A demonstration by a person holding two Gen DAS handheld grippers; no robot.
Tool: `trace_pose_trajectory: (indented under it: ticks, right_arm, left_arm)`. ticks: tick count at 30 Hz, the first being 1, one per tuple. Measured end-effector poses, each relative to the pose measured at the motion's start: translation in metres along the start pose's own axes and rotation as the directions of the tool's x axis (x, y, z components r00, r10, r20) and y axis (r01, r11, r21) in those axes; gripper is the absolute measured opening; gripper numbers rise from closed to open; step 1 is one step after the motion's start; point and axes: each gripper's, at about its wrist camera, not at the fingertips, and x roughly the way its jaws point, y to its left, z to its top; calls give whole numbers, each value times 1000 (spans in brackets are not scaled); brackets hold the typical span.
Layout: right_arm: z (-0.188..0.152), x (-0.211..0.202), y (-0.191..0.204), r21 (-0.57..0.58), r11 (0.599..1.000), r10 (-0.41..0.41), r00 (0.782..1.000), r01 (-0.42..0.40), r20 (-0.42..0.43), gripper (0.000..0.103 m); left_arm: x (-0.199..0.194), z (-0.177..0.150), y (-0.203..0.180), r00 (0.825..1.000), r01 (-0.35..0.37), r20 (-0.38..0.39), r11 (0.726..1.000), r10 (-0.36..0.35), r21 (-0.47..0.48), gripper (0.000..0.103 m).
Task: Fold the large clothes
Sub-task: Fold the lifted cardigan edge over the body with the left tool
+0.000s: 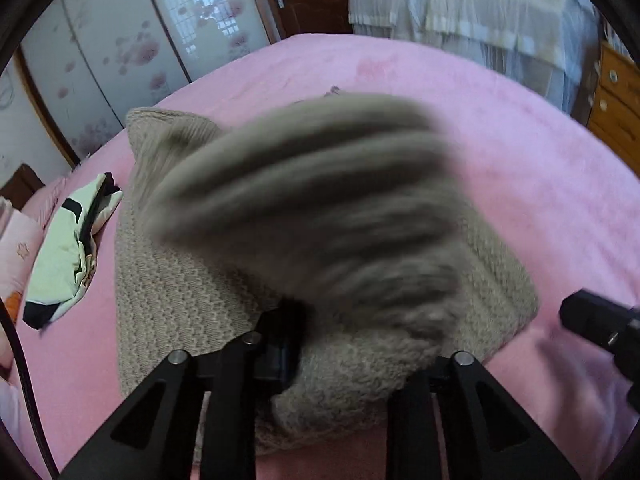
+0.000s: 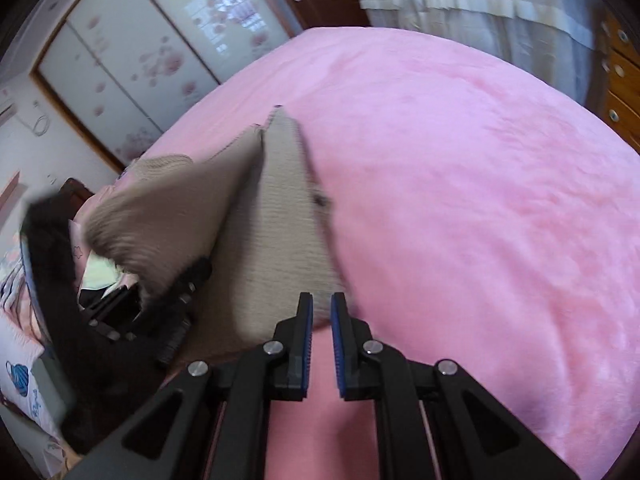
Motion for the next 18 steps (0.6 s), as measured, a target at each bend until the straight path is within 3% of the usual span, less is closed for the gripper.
trace_pose_trajectory:
  ticks: [2, 4, 6, 13, 18]
  right_arm:
    - [-1, 4, -4, 14, 1000, 6, 1000, -5, -11, 9]
    - [-1, 7, -4, 16, 1000, 13, 1000, -13, -14, 9]
    - [5, 10, -4, 12, 1000, 23, 1000, -22, -14, 9]
    - [14, -1, 14, -47, 997, 63, 998, -62, 19, 10]
    - [21, -10, 36, -98, 990, 104, 994, -101, 21, 10]
  left_arm:
    - [-5, -4, -2, 1000, 7, 4, 1000, -7, 7, 31]
    - [-10, -2, 2, 998, 64, -2, 997, -64, -33, 46]
    - [-16, -2, 6, 991, 133, -4, 988, -133, -75, 53]
    - [-67, -13, 39, 963, 268, 76, 947, -259, -175, 56]
    - [-103, -23, 85, 960, 260, 182, 924, -214, -282, 64]
